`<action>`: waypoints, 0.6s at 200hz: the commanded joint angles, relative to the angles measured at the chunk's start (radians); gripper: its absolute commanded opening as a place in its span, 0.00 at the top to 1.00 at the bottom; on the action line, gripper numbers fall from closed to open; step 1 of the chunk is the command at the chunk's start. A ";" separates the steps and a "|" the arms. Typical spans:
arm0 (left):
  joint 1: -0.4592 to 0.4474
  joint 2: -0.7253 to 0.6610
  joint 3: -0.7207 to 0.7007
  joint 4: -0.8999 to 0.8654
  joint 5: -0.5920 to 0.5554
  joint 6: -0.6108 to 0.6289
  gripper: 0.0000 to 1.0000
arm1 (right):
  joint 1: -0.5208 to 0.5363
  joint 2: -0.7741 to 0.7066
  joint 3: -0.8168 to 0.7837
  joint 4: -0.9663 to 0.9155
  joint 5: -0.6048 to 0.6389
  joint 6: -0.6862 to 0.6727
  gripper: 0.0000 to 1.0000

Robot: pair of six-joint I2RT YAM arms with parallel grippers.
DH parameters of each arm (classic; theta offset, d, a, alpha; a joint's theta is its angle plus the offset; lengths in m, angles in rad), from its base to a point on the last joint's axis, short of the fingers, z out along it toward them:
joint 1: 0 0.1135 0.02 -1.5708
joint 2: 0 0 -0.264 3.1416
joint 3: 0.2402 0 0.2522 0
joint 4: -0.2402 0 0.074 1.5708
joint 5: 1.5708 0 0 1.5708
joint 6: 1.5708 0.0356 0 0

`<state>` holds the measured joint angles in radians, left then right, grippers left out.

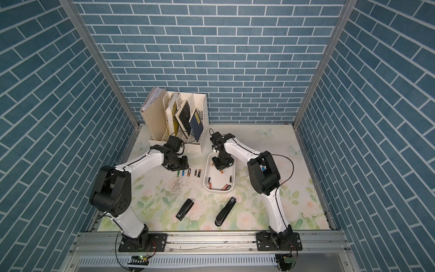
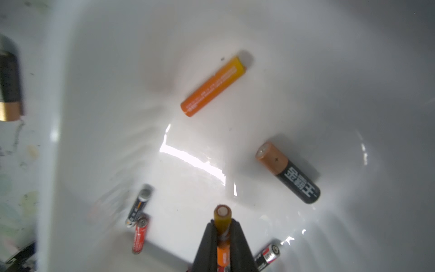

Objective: Take the batteries out of the storage box
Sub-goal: Pick up the battery from the storage box, then place the battery at the center of the board.

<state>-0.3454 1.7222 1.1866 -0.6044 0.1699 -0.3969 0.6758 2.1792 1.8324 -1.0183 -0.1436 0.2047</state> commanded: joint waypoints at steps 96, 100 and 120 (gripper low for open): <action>-0.008 -0.007 -0.004 0.015 0.022 0.001 0.54 | -0.180 -0.200 -0.019 -0.115 -0.024 -0.031 0.90; -0.009 -0.008 -0.004 0.017 0.023 0.001 0.54 | -0.191 -0.209 -0.030 -0.115 -0.022 -0.034 0.90; -0.009 -0.006 -0.002 0.017 0.024 0.004 0.54 | -0.246 -0.255 -0.080 -0.120 -0.005 -0.048 0.89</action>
<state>-0.3492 1.7222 1.1866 -0.5892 0.1860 -0.3965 0.4900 2.0033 1.8008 -1.0874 -0.1730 0.1997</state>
